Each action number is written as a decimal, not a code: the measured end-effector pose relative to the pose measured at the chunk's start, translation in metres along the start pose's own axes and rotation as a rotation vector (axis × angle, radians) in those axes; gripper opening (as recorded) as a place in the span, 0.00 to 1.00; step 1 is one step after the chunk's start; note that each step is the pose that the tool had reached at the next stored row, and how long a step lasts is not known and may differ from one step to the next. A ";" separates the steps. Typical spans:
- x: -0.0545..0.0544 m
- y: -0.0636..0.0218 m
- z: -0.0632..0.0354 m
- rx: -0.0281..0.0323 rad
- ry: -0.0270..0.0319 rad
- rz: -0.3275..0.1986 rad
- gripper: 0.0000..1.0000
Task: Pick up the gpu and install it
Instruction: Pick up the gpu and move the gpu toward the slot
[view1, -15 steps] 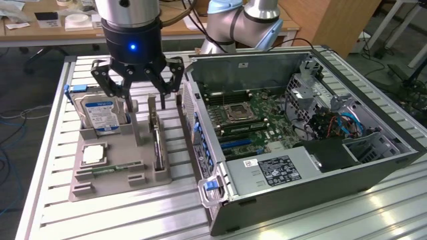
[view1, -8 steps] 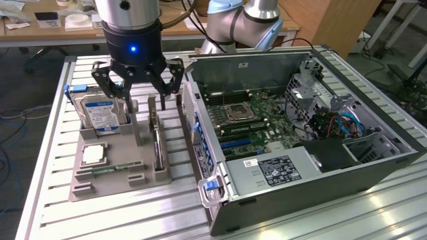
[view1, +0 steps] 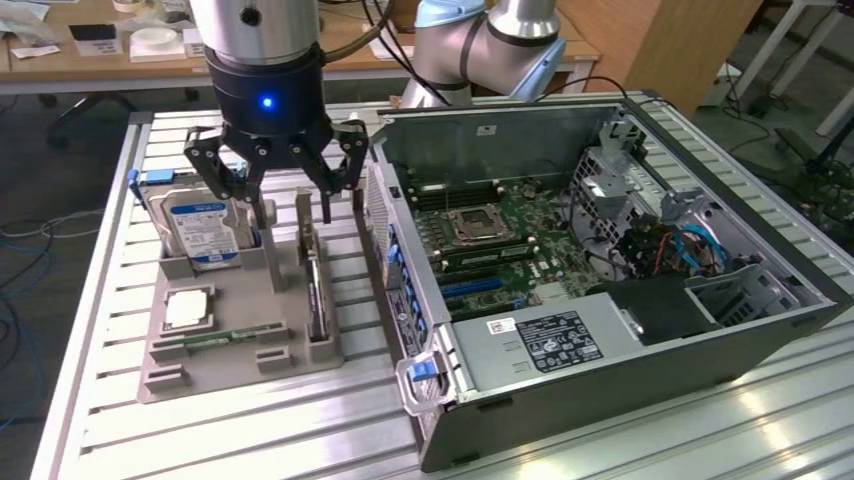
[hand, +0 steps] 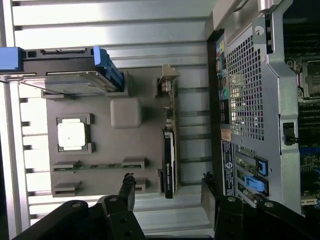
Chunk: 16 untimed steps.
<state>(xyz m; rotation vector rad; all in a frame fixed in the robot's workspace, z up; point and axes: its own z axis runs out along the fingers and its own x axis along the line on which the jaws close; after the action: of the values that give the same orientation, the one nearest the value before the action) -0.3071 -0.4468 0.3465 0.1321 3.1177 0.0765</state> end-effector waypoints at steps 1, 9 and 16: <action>0.000 -0.0001 0.0015 0.0000 0.0000 0.000 0.65; 0.000 -0.0006 0.0130 0.0001 0.0001 0.000 0.65; 0.000 -0.0010 0.0204 0.0002 0.0002 0.000 0.65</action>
<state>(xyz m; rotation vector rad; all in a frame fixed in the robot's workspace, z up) -0.3071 -0.4468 0.3261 0.1322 3.1179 0.0763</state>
